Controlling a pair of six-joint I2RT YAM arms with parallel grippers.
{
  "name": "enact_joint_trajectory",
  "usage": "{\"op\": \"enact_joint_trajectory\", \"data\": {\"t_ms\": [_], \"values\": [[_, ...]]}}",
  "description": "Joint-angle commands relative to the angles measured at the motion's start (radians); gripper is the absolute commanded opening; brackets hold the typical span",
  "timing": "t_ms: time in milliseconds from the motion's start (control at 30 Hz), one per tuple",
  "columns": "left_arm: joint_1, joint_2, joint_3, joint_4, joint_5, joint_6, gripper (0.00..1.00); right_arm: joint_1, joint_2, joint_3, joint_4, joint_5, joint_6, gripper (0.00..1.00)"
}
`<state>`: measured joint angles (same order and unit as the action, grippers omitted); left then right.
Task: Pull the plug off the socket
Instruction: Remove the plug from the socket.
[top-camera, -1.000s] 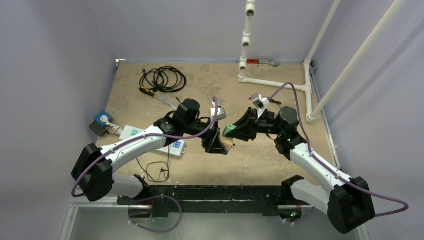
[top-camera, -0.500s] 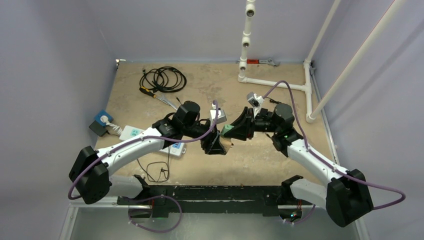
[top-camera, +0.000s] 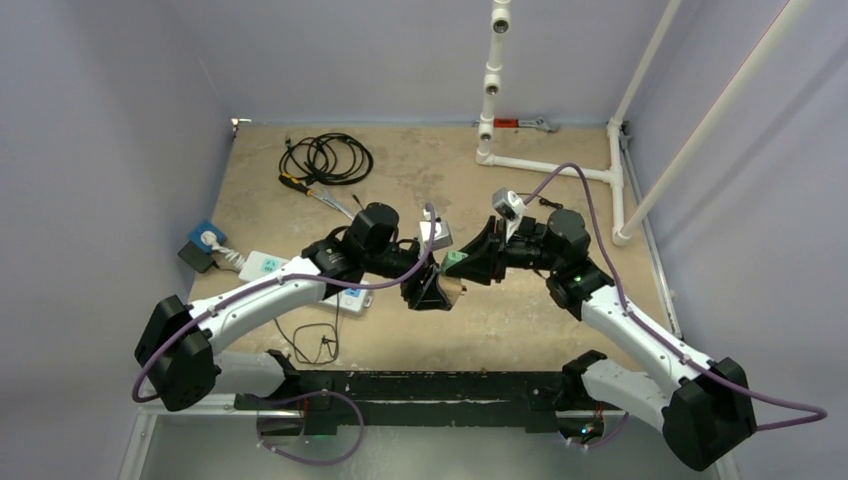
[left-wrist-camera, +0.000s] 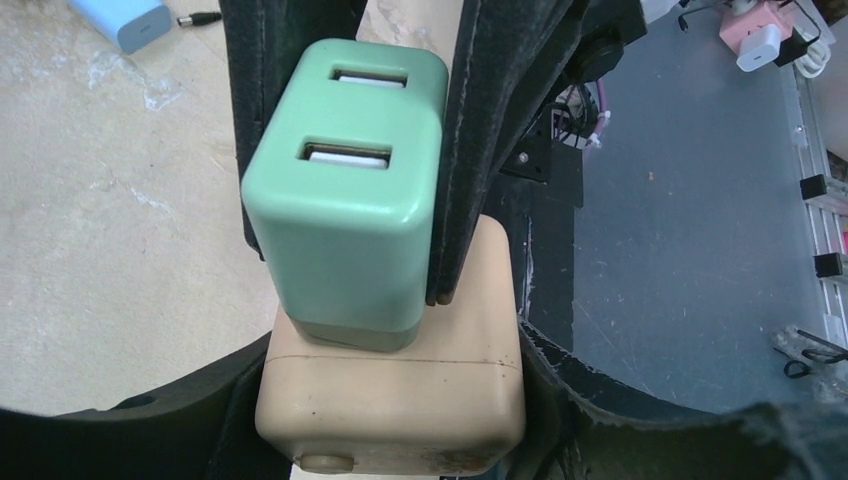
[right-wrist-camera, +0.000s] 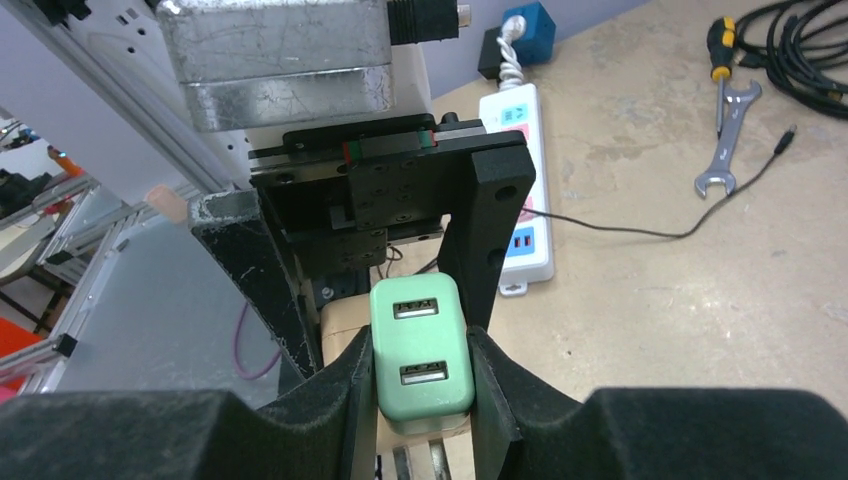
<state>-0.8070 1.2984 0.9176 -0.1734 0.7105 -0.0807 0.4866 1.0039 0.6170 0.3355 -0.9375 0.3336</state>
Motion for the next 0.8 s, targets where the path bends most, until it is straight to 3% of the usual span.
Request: {"op": "enact_joint_trajectory", "data": {"t_ms": [0, 267, 433, 467, 533, 600, 767], "values": [[0.005, -0.091, 0.004, 0.093, -0.078, 0.018, 0.00, 0.017, -0.039, 0.009, 0.083, -0.078, 0.054, 0.00], [0.032, -0.187, -0.051, 0.198, -0.137, -0.032, 0.00, 0.016, -0.082, -0.017, 0.142, -0.051, 0.123, 0.00], [0.022, -0.163, -0.033, 0.132, -0.207, 0.006, 0.00, 0.018, -0.099, 0.001, 0.069, 0.050, 0.100, 0.00], [0.016, -0.161, -0.027, 0.108, -0.246, 0.019, 0.00, 0.018, -0.099, 0.024, 0.022, 0.088, 0.084, 0.08], [0.010, -0.162, -0.027, 0.085, -0.328, 0.032, 0.00, 0.018, -0.088, 0.071, -0.078, 0.174, 0.070, 0.40], [0.004, -0.160, -0.024, 0.067, -0.412, 0.041, 0.00, 0.017, -0.067, 0.120, -0.184, 0.304, 0.071, 0.64], [-0.003, -0.143, -0.018, 0.042, -0.555, 0.045, 0.00, 0.018, -0.016, 0.193, -0.280, 0.444, 0.188, 0.89]]}}
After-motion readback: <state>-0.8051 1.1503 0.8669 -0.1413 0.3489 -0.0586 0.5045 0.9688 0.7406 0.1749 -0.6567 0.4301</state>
